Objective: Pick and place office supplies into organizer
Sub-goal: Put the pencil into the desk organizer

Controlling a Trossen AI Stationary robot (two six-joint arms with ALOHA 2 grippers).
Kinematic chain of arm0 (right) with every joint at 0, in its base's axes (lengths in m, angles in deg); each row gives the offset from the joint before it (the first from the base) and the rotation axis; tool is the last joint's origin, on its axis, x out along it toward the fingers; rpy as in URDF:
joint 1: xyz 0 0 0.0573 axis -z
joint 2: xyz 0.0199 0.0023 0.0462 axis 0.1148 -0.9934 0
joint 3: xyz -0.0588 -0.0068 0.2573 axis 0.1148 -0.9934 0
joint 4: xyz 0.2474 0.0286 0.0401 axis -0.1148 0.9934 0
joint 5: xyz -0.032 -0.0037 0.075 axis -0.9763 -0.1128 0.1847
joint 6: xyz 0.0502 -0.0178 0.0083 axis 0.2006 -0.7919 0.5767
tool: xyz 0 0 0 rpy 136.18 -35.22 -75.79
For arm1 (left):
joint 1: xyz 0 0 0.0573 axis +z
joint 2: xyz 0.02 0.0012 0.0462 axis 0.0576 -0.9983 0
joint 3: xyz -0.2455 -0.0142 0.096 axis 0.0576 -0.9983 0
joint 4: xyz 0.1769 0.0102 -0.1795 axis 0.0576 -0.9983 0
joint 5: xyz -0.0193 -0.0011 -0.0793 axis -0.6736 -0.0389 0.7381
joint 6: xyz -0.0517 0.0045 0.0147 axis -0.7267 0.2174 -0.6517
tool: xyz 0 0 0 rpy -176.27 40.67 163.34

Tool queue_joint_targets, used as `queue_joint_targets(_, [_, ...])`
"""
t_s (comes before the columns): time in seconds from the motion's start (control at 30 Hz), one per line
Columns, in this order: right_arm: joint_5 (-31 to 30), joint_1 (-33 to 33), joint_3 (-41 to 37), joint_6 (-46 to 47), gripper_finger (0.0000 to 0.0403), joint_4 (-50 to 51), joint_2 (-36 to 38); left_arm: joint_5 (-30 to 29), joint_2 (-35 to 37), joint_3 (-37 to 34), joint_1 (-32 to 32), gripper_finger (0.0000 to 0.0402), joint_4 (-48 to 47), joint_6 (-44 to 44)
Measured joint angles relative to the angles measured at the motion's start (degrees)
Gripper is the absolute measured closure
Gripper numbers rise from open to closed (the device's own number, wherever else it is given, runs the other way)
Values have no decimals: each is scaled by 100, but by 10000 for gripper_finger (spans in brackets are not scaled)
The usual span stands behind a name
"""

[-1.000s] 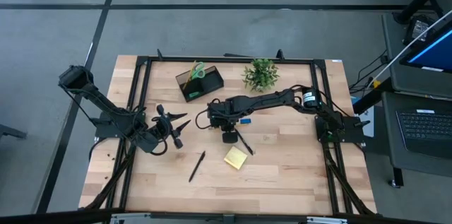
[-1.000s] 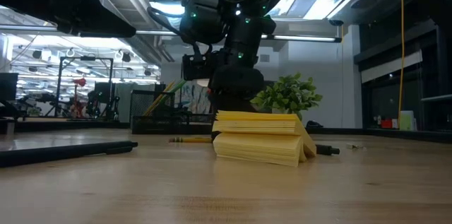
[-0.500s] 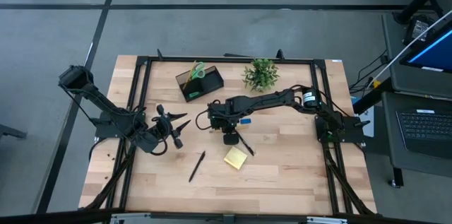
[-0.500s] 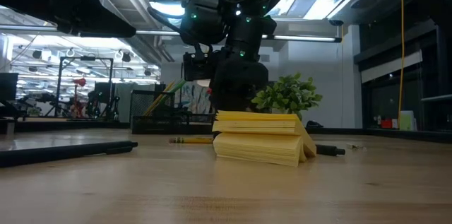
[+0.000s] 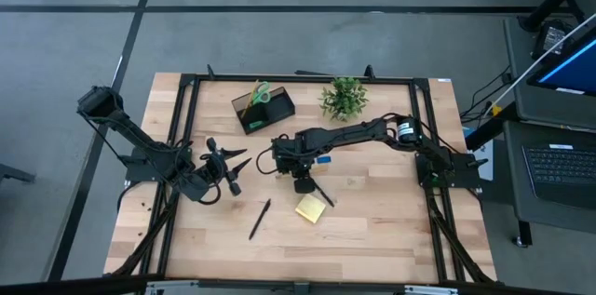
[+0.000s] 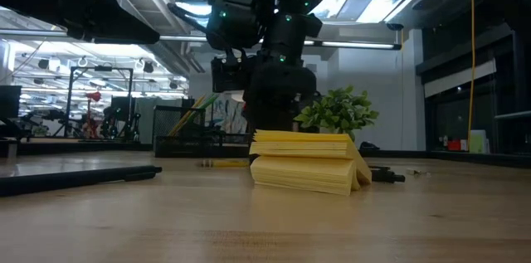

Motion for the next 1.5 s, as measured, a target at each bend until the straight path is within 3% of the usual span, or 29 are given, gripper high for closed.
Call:
queue_joint_targets(1.27, [-57,57,29,133,364,-63,35,0,0,0,0,270,0,2])
queue_joint_targets(1.5, [-57,57,408,125,364,86,35,0,0,0,-1,270,0,2])
